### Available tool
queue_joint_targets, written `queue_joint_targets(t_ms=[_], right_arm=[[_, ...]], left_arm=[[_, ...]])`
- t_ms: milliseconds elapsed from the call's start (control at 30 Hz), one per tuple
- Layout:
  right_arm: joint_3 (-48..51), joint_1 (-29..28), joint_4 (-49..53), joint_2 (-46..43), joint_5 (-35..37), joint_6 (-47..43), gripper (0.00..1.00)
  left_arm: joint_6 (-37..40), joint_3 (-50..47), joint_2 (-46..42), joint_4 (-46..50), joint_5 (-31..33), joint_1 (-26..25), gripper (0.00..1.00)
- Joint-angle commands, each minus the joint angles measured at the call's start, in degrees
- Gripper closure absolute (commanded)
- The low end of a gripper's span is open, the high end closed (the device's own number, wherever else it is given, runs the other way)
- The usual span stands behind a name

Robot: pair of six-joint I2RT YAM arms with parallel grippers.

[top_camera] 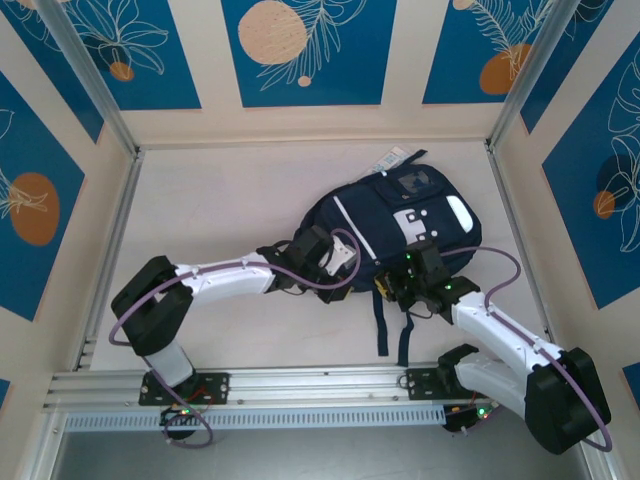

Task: Pack the student bag
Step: Zip the student bag at the center of the table.

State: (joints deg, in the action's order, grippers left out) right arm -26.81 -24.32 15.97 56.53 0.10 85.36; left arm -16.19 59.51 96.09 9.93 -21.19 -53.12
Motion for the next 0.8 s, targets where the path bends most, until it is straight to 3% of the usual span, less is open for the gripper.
queue_joint_targets(t_ms=[0,333,567,767], right_arm=[[0.70,0.50,-0.92,0.35,2.34,0.77,0.99],[0.88,4.87,6.59,-4.37,1.95,-1.10,1.00],[1.35,7.38,7.97,-5.08,-0.04,-2.78,1.00],[-0.29,12.22,11.78,-5.19,-2.91,-9.36,1.00]], left_arm=[[-0.37,-0.64,-1.92,-0.02,-2.23,-1.11,1.00],[1.90,-2.17,-3.88,7.18,10.57,0.34,1.00],[1.72,-4.91,-5.71,7.16,12.99,2.24,1.00],[2.40,-7.02,-7.01,7.60,14.40,4.81,1.00]])
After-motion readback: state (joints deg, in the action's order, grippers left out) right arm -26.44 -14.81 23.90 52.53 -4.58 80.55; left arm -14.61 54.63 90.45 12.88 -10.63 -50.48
